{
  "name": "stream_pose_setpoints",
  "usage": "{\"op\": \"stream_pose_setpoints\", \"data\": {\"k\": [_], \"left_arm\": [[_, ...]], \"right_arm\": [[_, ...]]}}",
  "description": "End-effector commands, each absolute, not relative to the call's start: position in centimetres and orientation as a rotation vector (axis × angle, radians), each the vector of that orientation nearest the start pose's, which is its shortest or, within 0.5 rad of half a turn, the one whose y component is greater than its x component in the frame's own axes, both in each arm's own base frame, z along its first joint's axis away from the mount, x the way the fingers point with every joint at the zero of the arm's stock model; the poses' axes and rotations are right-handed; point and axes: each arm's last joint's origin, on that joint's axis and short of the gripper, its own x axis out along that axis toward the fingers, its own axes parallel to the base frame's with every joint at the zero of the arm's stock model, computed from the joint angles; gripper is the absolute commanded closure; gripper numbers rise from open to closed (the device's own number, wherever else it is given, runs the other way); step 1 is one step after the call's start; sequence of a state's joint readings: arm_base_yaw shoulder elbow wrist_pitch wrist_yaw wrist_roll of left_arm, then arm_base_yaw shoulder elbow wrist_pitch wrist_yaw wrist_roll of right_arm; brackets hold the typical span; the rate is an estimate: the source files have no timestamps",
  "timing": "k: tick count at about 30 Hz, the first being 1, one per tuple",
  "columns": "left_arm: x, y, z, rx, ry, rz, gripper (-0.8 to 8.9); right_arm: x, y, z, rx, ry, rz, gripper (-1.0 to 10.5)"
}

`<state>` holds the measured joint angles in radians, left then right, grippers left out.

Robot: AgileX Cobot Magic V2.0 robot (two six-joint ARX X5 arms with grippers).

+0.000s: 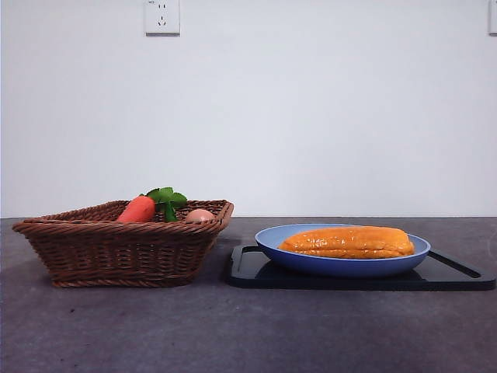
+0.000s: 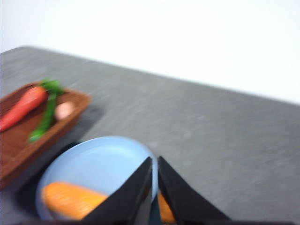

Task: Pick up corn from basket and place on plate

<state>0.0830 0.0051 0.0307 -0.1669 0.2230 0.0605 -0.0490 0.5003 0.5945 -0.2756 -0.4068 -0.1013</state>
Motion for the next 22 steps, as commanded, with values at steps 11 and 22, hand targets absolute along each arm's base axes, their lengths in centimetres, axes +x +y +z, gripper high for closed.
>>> {"op": "stream_pose_setpoints", "data": {"k": [11, 22], "left_arm": [[9.6, 0.2, 14.9, 0.033, 0.155, -0.143, 8.06], [9.6, 0.2, 14.9, 0.033, 0.155, -0.143, 8.06]], "right_arm": [[10.1, 0.2, 20.1, -0.101, -0.018, 0.244, 9.4], [9.7, 0.1, 16.9, -0.05, 0.007, 0.191, 9.4]]}}
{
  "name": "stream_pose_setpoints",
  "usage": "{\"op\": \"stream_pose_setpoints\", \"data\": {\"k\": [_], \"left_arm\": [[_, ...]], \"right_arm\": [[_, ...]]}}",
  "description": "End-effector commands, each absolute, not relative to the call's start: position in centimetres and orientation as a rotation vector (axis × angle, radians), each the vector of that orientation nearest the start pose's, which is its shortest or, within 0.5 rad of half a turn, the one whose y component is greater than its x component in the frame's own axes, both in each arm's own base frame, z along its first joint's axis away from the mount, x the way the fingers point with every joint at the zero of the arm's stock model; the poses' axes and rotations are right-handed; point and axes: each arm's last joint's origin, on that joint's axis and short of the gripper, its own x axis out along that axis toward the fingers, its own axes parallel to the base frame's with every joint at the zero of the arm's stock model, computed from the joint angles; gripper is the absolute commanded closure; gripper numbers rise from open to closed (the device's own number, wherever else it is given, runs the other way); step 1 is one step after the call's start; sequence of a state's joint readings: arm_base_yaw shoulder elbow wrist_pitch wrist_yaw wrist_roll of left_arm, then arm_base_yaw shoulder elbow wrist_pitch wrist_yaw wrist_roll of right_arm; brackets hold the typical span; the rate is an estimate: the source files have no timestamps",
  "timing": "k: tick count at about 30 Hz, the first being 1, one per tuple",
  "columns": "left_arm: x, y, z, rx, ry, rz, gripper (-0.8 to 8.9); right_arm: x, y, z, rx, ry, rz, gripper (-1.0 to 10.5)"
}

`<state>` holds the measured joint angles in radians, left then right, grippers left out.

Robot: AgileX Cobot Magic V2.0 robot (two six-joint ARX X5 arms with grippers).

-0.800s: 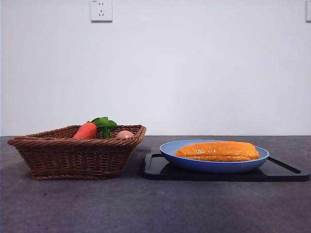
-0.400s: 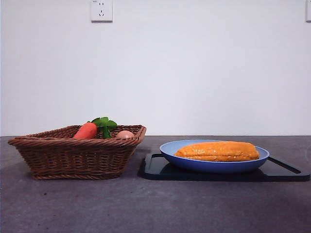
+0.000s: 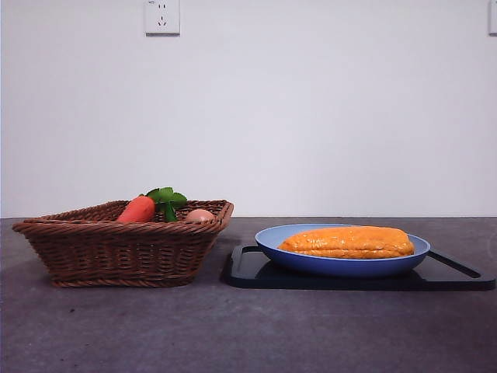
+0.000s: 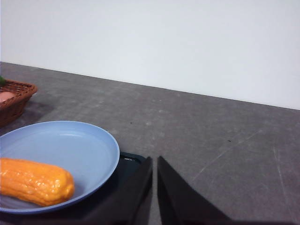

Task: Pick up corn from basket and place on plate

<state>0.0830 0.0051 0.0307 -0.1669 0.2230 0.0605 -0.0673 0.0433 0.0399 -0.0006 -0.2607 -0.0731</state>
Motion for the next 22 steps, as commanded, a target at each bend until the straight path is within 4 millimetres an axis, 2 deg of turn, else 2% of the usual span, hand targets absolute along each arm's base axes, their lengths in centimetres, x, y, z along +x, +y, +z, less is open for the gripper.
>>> {"op": "stream_pose_setpoints", "data": {"k": [1, 9, 22], "left_arm": [[9.6, 0.2, 14.9, 0.033, 0.155, -0.143, 8.06], [9.6, 0.2, 14.9, 0.033, 0.155, -0.143, 8.06], [9.6, 0.2, 14.9, 0.033, 0.155, -0.143, 8.06]], "right_arm": [[9.7, 0.1, 16.6, -0.044, 0.016, 0.192, 9.4], [9.6, 0.1, 15.1, -0.015, 0.148, 0.188, 9.4], [9.6, 0.1, 15.1, -0.002, 0.149, 0.187, 9.4]]}}
